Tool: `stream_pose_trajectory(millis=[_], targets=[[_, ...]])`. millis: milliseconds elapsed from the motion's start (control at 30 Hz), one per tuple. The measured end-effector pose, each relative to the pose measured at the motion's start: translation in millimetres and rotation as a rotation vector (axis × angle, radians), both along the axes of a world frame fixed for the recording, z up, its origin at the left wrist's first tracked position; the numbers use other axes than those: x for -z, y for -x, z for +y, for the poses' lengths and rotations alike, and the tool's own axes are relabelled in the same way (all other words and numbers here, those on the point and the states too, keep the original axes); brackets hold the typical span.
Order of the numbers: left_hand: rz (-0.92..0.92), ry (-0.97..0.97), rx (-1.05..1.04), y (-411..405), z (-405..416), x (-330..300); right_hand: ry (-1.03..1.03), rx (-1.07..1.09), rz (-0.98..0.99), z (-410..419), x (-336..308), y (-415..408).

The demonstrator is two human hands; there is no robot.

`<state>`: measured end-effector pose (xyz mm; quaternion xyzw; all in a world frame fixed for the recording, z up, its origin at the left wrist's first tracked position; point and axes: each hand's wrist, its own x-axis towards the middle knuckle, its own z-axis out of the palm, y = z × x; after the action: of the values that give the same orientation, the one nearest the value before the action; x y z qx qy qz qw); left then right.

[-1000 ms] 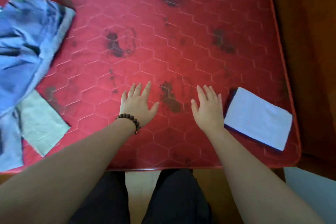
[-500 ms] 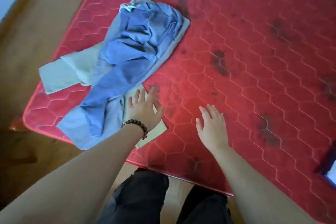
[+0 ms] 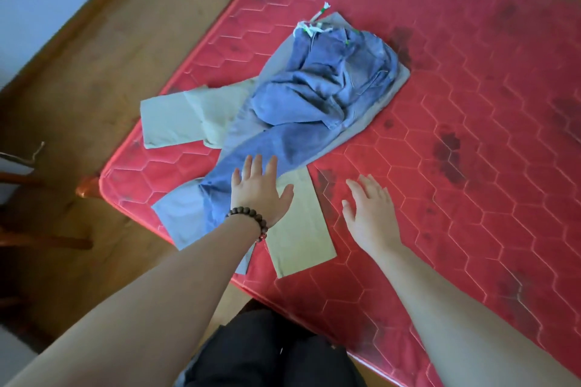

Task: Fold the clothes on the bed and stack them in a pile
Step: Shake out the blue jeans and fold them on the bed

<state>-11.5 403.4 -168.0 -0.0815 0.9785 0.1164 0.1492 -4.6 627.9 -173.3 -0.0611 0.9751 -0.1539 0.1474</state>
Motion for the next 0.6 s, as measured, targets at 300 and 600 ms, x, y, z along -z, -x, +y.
stream_pose_trajectory(millis=[300,600], targets=[[0.051,-0.067,0.057,127.6,-36.2,63.3,-0.037,0.085,-0.043,-43.5,61.1,107.4],[0.158,-0.182,0.166,307.6,-55.3,200.0,-0.113,0.176,-0.008,-85.2,187.9,267.3]])
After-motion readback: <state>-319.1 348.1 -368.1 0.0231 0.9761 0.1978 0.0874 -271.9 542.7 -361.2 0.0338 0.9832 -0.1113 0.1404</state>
